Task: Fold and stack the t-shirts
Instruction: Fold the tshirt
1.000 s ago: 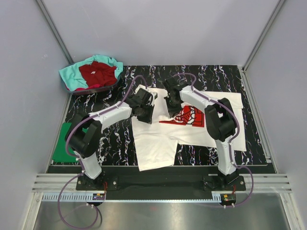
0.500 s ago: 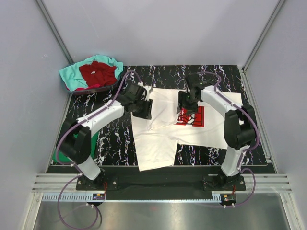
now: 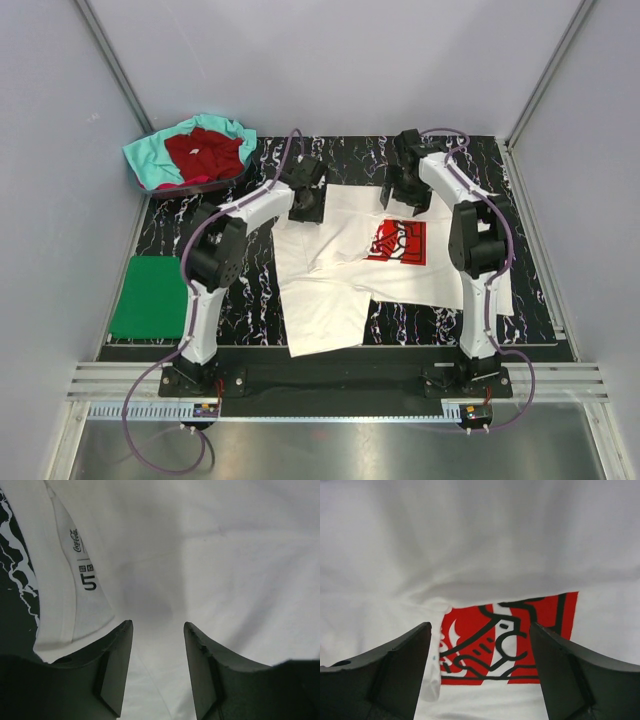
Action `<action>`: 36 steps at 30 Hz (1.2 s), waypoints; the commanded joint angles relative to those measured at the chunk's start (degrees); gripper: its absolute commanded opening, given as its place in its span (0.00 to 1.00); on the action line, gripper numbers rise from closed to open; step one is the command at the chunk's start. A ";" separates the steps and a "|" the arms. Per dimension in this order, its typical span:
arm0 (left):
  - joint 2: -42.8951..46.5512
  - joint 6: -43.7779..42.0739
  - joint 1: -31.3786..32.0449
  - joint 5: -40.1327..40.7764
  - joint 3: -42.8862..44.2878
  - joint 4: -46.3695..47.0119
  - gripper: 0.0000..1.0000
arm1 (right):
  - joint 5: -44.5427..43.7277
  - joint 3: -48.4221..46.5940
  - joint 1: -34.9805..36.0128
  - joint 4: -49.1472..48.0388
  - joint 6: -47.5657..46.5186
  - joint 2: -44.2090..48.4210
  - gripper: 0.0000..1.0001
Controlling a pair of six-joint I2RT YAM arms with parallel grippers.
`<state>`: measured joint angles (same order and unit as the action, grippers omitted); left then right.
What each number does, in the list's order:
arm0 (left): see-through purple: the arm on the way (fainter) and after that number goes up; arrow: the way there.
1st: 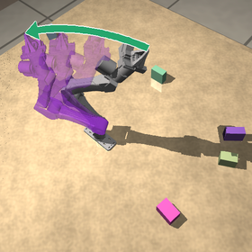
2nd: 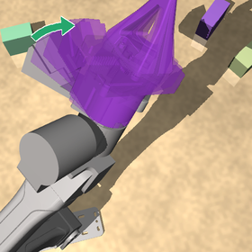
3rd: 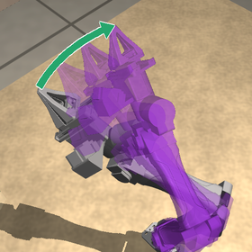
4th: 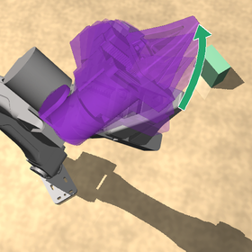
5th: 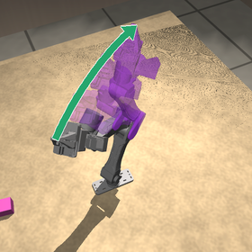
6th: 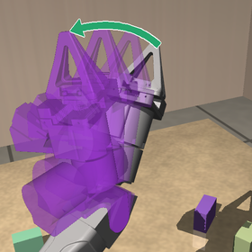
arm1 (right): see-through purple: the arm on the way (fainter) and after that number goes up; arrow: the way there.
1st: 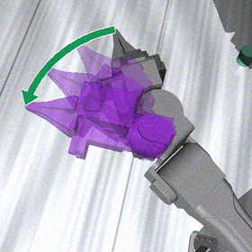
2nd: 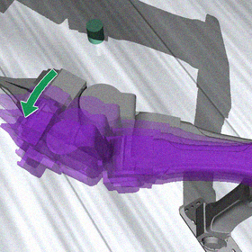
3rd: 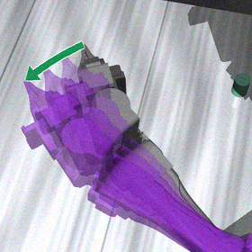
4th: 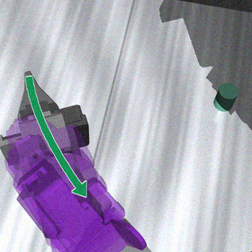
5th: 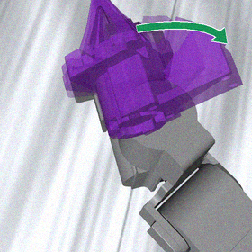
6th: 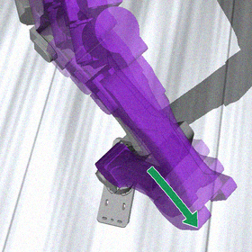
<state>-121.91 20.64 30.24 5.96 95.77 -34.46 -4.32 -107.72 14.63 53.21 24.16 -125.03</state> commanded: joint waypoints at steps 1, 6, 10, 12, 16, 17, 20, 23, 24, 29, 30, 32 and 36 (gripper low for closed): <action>-2.80 2.38 -1.58 2.75 5.30 -1.23 0.50 | -5.00 -3.63 -2.41 0.68 -2.36 -2.84 0.86; -6.23 3.09 -4.30 -0.23 8.20 -1.23 0.50 | -5.44 -5.65 -3.30 -2.32 -6.23 -7.93 0.87; -9.13 2.74 -5.54 -2.35 11.01 -1.14 0.50 | -4.30 -8.99 -3.56 -2.59 -7.64 -12.41 0.87; -10.45 2.65 -6.15 -4.27 13.56 -1.23 0.51 | -4.30 -12.94 -3.65 -1.71 -8.34 -15.66 0.88; -15.19 1.95 -8.53 -8.06 19.80 -1.75 0.52 | -4.21 -19.44 -3.65 -2.23 -9.92 -20.06 0.89; -16.07 1.77 -9.05 -8.94 21.12 -1.58 0.52 | -4.21 -23.11 -3.73 -2.23 -10.88 -21.12 0.89; -19.41 0.37 -10.46 -11.49 27.44 -0.79 0.54 | -4.56 -31.72 -4.26 -1.18 -12.29 -25.69 0.92; -22.75 -2.00 -11.60 -13.51 34.38 0.09 0.59 | -2.81 -37.80 -5.31 -0.65 -13.44 -29.03 0.93; -23.28 -2.79 -11.69 -13.95 35.62 0.35 0.62 | -1.93 -38.43 -5.58 -0.83 -13.44 -29.21 0.95; -19.79 -5.97 -12.05 -12.64 39.50 0.79 0.69 | 0.36 -41.24 -6.72 -1.89 -11.07 -25.71 0.99; -18.12 -5.97 -11.87 -12.11 38.89 0.97 0.69 | 0.19 -41.77 -6.72 -0.75 -10.72 -23.52 0.99; -11.80 -5.18 -11.43 -11.23 35.57 0.79 0.74 | -0.51 -42.48 -6.81 1.45 -9.14 -20.79 1.00; 0.77 -4.82 -9.42 -7.21 24.87 -1.57 0.72 | -3.07 -33.90 -7.42 6.55 -3.96 -7.21 0.99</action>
<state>-135.46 16.60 18.94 -4.32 125.60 -36.97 -5.58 -144.46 7.51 55.72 15.59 -147.89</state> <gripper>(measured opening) 0.725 0.993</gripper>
